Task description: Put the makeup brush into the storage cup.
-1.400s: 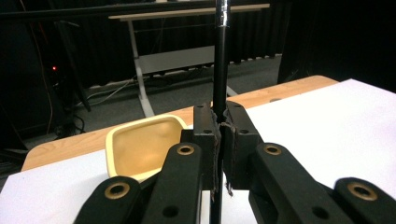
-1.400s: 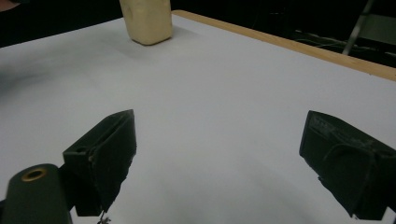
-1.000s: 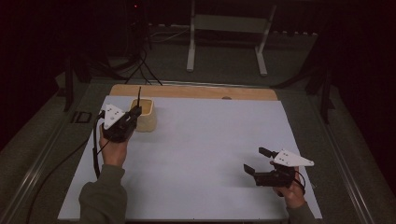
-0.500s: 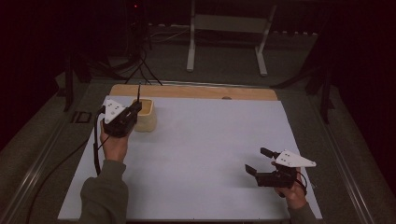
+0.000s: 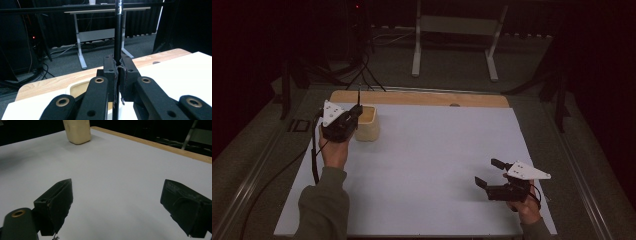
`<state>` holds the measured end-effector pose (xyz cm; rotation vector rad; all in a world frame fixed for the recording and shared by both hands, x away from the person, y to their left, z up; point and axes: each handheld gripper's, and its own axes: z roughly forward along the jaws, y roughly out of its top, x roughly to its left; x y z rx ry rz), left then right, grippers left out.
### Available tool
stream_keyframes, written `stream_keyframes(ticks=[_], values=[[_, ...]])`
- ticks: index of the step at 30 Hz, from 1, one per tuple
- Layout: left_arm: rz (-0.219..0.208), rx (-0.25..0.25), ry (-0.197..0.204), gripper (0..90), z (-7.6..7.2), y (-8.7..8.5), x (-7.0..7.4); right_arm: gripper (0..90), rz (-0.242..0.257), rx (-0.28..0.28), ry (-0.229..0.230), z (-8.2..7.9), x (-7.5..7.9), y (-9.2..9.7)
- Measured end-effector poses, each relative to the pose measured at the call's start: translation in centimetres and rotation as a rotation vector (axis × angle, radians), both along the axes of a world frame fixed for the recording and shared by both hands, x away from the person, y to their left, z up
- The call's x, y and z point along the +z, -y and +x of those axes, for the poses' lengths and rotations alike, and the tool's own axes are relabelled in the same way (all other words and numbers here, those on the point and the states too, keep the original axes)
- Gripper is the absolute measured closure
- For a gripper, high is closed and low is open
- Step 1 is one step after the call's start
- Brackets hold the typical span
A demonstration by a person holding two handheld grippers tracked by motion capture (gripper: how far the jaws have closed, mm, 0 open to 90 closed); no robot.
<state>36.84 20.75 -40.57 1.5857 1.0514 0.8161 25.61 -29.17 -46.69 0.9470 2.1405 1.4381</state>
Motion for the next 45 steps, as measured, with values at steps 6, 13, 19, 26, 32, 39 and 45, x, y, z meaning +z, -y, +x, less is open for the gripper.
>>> stream_keyframes(ticks=[6, 13, 19, 26, 32, 39, 45], values=[[-0.028, 0.011, 0.000, 86.1, 0.6, -0.1, -0.2, 10.8, 0.002, 0.001, 0.000, 0.0, 0.0, 0.0], [-0.034, 0.014, 0.001, 86.0, 1.1, -0.1, -0.2, 10.8, 0.006, 0.001, -0.004, 0.0, -0.1, 0.0], [-0.037, 0.020, 0.001, 86.0, 1.6, -0.2, -0.2, 10.8, 0.006, 0.002, -0.005, 0.0, -0.1, 0.0], [-0.022, 0.025, -0.003, 85.9, 2.2, 0.0, -0.4, 10.8, 0.002, 0.011, -0.009, 0.0, -0.2, -0.1], [-0.014, 0.032, -0.011, 85.9, 2.7, 0.0, -0.7, 10.8, 0.002, 0.013, -0.011, 0.1, -0.3, -0.2], [-0.004, 0.028, -0.008, 85.9, 3.2, 0.1, -0.7, 10.8, 0.004, 0.018, -0.014, 0.1, -0.4, -0.3], [-0.005, 0.028, -0.010, 85.9, 3.7, 0.3, -0.6, 10.8, 0.003, 0.021, -0.018, 0.1, -0.5, -0.4]])
